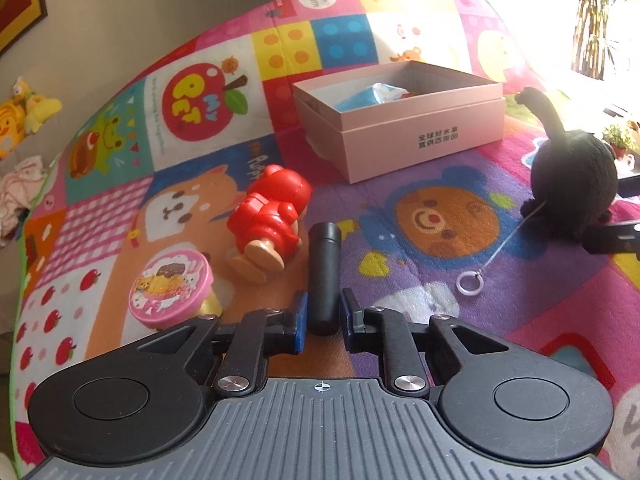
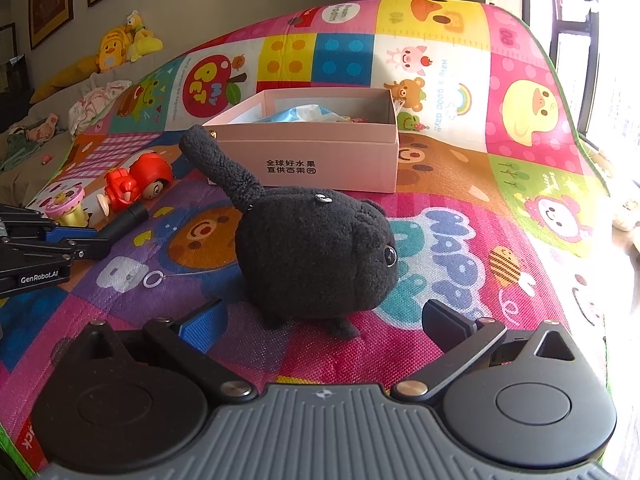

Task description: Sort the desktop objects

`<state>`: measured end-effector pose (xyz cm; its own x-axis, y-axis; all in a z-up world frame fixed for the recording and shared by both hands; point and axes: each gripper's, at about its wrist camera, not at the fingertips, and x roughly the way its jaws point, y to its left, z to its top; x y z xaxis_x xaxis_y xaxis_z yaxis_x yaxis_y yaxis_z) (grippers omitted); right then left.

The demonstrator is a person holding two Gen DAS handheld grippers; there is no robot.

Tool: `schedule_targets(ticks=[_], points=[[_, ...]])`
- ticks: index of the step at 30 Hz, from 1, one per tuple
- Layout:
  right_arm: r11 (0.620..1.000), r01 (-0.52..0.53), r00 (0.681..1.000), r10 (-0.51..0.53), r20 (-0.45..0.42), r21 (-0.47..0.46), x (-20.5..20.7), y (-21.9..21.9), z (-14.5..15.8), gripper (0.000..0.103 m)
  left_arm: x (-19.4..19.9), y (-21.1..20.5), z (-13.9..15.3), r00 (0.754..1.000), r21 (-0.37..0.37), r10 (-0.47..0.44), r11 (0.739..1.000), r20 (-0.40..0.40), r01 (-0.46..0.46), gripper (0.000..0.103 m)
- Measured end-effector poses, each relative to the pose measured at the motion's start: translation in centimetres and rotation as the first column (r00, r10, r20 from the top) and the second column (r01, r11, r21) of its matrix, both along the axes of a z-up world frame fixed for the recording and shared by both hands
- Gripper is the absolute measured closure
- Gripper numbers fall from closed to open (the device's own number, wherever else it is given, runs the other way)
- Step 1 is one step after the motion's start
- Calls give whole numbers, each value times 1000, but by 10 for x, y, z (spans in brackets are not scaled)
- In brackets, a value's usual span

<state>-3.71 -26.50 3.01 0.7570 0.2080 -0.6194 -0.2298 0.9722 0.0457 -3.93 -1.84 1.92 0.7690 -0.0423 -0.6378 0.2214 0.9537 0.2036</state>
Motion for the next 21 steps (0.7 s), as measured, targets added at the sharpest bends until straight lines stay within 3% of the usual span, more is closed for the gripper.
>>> schedule_targets(ticks=[3, 6, 9, 13, 15, 19, 21], points=[[1000, -4, 1000, 4, -5, -4, 1, 1, 0, 0, -25, 12, 5, 1000, 12, -14, 1000, -15, 15, 83], [1000, -12, 1000, 12, -11, -11, 1, 2, -1, 0, -40, 32, 5, 999, 61, 30, 998, -18, -28, 80], [1000, -13, 1000, 13, -14, -19, 2, 3, -1, 0, -37, 56, 2, 994, 97, 108, 989, 0, -107, 66], [1000, -10, 1000, 10, -15, -25, 1, 4, -2, 0, -31, 70, 1, 981, 160, 175, 969, 86, -187, 31], [1000, -11, 1000, 11, -18, -26, 2, 4, -2, 0, -30, 71, 2, 975, 182, 196, 960, 108, -213, 27], [1000, -11, 1000, 11, -19, -24, 3, 4, -2, 0, -29, 77, 3, 961, 143, 265, 951, 83, -274, 20], [1000, -12, 1000, 12, -19, -23, 3, 4, -2, 0, -32, 82, 5, 955, 71, 294, 953, 36, -296, 19]])
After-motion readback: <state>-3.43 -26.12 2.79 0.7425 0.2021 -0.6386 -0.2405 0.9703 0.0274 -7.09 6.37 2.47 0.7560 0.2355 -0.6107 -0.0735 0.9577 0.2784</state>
